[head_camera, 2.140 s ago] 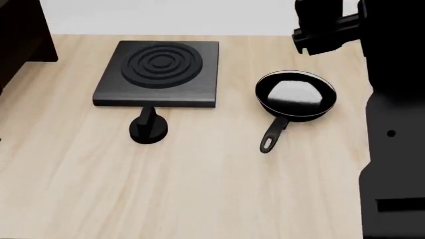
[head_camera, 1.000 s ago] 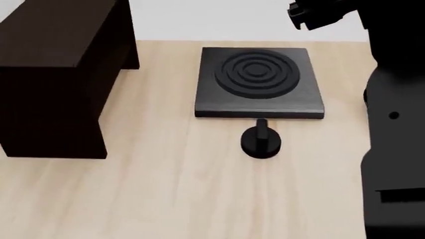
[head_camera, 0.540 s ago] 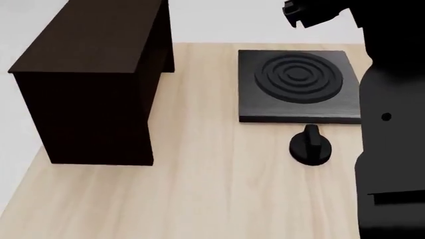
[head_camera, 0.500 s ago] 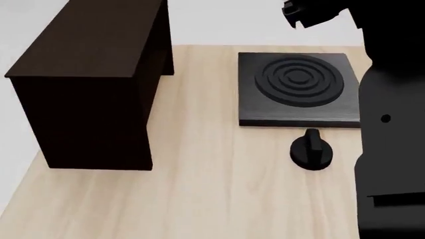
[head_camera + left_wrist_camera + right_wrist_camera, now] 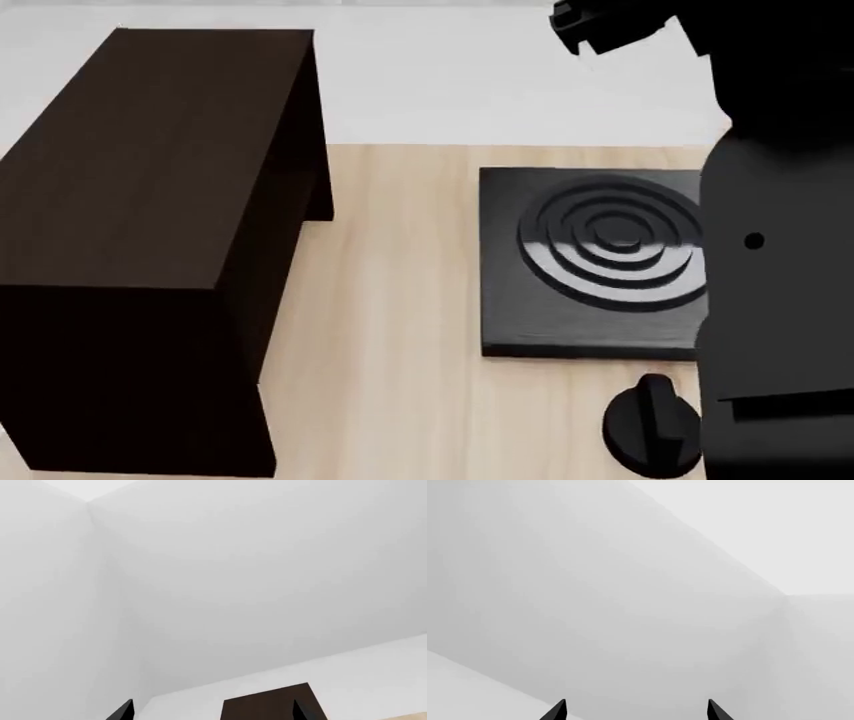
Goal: Put the frying pan under the cabinet shelf.
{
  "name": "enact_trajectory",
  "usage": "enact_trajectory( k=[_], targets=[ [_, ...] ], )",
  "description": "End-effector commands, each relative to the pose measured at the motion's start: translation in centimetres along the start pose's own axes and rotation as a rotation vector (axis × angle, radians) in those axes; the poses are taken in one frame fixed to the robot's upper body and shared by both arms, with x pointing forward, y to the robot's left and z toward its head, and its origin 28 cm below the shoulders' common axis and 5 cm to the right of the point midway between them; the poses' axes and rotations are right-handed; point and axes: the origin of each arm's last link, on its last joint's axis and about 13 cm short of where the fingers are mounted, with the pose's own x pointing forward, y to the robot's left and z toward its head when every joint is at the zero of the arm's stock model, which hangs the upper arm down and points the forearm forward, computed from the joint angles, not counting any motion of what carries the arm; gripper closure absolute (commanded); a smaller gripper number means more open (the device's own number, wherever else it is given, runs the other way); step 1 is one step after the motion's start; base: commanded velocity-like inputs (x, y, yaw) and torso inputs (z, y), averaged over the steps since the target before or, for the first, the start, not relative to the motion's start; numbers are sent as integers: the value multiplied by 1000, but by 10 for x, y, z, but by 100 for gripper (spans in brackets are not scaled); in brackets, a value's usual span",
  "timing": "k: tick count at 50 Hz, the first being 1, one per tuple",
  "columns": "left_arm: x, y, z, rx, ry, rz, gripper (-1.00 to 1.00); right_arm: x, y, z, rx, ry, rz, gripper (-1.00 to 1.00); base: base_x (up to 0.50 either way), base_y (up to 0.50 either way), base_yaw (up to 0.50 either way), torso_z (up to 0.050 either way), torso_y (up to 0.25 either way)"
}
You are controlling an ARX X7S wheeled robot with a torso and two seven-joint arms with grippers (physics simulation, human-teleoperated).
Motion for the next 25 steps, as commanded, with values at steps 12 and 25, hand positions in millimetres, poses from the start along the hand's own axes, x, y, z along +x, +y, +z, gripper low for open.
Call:
enact_trajectory(
  k=[12,25],
  targets=[
    [-1,-2,3,0,-15,-5,-100,-8,-2,-5,-2,7,-4,-100,500,0,0,0,1],
    [1,-4,3,0,-14,-3,-100,-10,-3,-9,-16,15,-8,-100,500,0,0,0,1]
  ],
)
